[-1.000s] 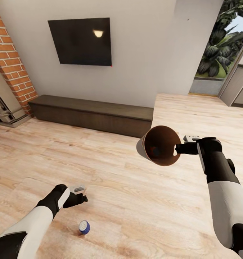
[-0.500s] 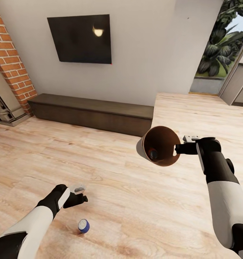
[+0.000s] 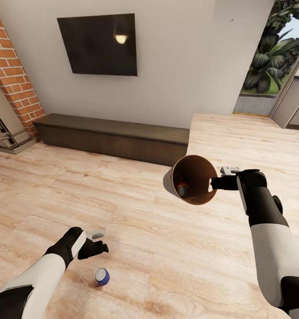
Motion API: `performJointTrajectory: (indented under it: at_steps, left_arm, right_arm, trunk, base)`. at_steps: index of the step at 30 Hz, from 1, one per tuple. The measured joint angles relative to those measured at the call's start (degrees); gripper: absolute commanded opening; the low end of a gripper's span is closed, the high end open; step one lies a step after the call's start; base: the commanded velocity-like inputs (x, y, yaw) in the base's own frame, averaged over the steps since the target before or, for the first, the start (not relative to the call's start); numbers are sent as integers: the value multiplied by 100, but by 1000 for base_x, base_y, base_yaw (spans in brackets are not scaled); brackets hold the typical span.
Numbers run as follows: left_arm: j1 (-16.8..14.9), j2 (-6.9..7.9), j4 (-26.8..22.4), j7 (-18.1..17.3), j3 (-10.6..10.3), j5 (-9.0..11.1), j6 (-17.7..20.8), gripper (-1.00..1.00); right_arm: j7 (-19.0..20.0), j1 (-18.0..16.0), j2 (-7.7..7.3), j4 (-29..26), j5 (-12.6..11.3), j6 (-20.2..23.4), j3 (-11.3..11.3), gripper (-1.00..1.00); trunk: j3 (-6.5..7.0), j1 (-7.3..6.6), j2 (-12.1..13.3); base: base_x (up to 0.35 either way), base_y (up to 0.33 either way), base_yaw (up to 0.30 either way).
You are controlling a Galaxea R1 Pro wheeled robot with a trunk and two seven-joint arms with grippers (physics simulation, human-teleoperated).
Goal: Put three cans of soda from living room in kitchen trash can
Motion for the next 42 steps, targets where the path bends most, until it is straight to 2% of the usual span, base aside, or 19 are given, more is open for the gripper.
performJointTrajectory:
  at_steps: [6, 8, 12, 16, 20, 36, 42]
  left_arm:
    - [-1, -1, 0, -3, 0, 0, 99, 100]
    - [2, -1, 0, -1, 1, 0, 116, 100]
    - [3, -11, -1, 17, 1, 1, 119, 100]
    - [3, -25, -3, 45, -4, -3, 115, 100]
    - [4, -24, -3, 60, -7, -7, 102, 100]
    - [3, -23, -17, 69, -11, 0, 34, 100]
    - [4, -11, -24, 80, -125, 0, -153, 100]
  right_arm:
    - [-1, 1, 17, 8, 14, -4, 4, -100]
    - [-3, 2, 68, 15, 49, -10, 6, -100]
    - [3, 7, 106, 12, -36, 7, 8, -100]
    - [-4, 9, 119, 13, 57, -10, 8, -100]
    - [1, 13, 141, 11, -8, -4, 11, -100]
    - [-1, 19, 272, 8, 33, -18, 151, -100]
    - [1, 19, 323, 8, 2, -12, 230, -100]
  trunk:
    - [-108, 132, -241]
    - [-144, 176, -321]
    - [-215, 264, -481]
    - [-287, 352, -642]
    - [-359, 439, -802]
    - [-646, 791, -1444]
    - [-789, 923, -1684]
  base:
    - [0, 0, 0]
    - [0, 0, 0]
    - [0, 0, 0]
    - [0, 0, 0]
    - [0, 0, 0]
    - [0, 0, 0]
    - [0, 0, 0]
